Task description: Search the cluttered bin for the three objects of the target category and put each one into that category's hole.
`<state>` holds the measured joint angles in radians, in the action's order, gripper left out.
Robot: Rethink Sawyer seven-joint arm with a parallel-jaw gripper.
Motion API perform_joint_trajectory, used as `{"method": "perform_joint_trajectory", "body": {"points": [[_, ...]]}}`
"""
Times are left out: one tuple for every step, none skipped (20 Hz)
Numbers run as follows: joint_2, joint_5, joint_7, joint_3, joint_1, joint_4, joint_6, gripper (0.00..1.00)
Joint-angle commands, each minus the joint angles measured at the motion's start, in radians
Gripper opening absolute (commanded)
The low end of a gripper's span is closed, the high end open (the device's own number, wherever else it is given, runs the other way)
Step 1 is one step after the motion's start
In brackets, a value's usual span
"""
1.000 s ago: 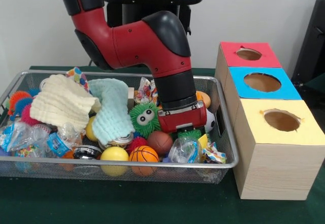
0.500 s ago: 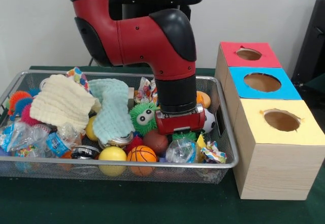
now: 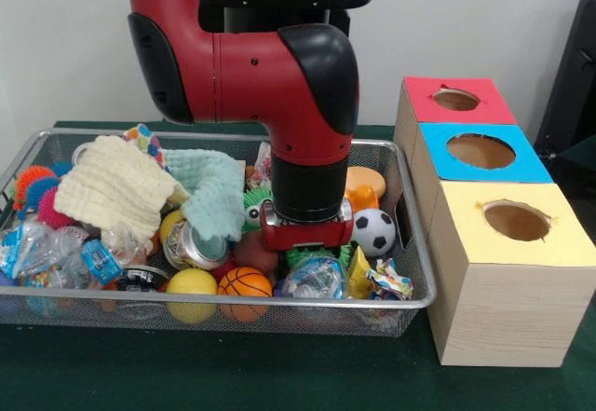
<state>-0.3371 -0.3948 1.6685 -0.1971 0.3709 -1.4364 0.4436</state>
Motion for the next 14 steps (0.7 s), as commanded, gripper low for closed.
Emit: {"method": "perform_joint_trajectory", "body": {"points": [[0.189, -0.099, -0.036, 0.262, 0.108, 0.170, 0.362, 1.00], [0.192, -0.099, -0.042, 0.260, 0.112, 0.174, 0.392, 1.00], [0.198, -0.093, -0.053, 0.261, 0.115, 0.182, 0.457, 1.00], [0.198, -0.093, -0.058, 0.258, 0.119, 0.182, 0.476, 1.00], [0.202, -0.094, -0.064, 0.259, 0.121, 0.187, 0.511, 1.00], [0.204, -0.095, -0.068, 0.258, 0.123, 0.191, 0.537, 1.00], [0.210, -0.097, -0.074, 0.260, 0.122, 0.201, 0.582, 1.00], [0.212, -0.101, -0.075, 0.260, 0.123, 0.204, 0.601, 1.00], [0.217, -0.102, -0.078, 0.262, 0.123, 0.211, 0.632, 1.00], [0.219, -0.105, -0.079, 0.261, 0.125, 0.214, 0.649, 1.00], [0.225, -0.109, -0.081, 0.266, 0.123, 0.222, 0.675, 1.00], [0.230, -0.112, -0.084, 0.269, 0.121, 0.230, 0.701, 1.00], [0.239, -0.115, -0.088, 0.277, 0.116, 0.247, 0.751, 1.00], [0.244, -0.120, -0.092, 0.283, 0.113, 0.258, 0.785, 1.00]]}}
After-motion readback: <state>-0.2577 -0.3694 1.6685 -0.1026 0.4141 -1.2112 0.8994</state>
